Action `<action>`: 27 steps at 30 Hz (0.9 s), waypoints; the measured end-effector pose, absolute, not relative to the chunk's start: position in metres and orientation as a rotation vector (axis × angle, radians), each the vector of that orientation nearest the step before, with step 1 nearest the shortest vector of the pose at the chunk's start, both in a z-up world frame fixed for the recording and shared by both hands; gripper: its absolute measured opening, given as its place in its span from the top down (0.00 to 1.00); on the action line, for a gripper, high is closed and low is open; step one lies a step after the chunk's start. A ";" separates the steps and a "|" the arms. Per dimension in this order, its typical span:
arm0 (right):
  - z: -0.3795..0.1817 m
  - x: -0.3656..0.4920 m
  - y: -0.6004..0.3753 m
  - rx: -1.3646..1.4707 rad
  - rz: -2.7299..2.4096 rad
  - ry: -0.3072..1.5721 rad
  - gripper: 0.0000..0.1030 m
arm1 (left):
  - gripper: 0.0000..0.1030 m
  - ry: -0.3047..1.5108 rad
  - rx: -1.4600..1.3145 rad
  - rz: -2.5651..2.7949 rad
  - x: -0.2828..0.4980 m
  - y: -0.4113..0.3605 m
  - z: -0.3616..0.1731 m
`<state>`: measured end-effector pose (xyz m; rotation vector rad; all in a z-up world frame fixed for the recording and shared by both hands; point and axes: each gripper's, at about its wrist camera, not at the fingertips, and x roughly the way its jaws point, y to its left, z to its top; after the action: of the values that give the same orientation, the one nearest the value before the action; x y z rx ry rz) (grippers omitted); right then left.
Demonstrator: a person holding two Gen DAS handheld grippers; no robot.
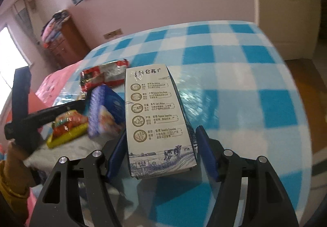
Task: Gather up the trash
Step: 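Lift the coffee-mix stick and milk carton off the table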
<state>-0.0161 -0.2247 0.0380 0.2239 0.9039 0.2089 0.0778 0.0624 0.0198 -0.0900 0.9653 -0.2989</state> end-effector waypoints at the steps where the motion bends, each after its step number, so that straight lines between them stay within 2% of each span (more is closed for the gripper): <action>1: 0.037 -0.020 -0.226 0.223 0.201 0.903 0.36 | 0.76 0.966 -0.089 -0.294 0.076 0.064 0.020; 6: 0.035 -0.027 -0.225 0.199 0.169 0.918 0.34 | 0.74 0.962 -0.041 -0.271 0.065 0.071 0.019; 8: 0.032 -0.022 -0.225 0.214 0.165 0.926 0.22 | 0.72 0.961 -0.003 -0.266 0.063 0.067 0.019; 9: 0.031 -0.020 -0.226 0.220 0.168 0.924 0.21 | 0.72 0.959 0.017 -0.264 0.063 0.065 0.019; 16: 0.031 -0.010 -0.221 0.205 0.188 0.913 0.21 | 0.71 0.935 0.053 -0.256 0.067 0.061 0.017; 21: 0.030 -0.009 -0.211 0.126 0.165 0.903 0.21 | 0.74 0.924 0.041 -0.246 0.067 0.062 0.017; 23: 0.030 -0.010 -0.208 0.102 0.159 0.902 0.32 | 0.75 0.922 0.031 -0.242 0.066 0.063 0.017; 27: 0.031 -0.012 -0.208 0.106 0.145 0.900 0.32 | 0.77 0.926 0.001 -0.246 0.064 0.067 0.017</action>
<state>-0.0122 -0.2084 0.0314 0.1058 0.9002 0.1450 0.0643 0.0671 0.0170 0.0012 0.9256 -0.2463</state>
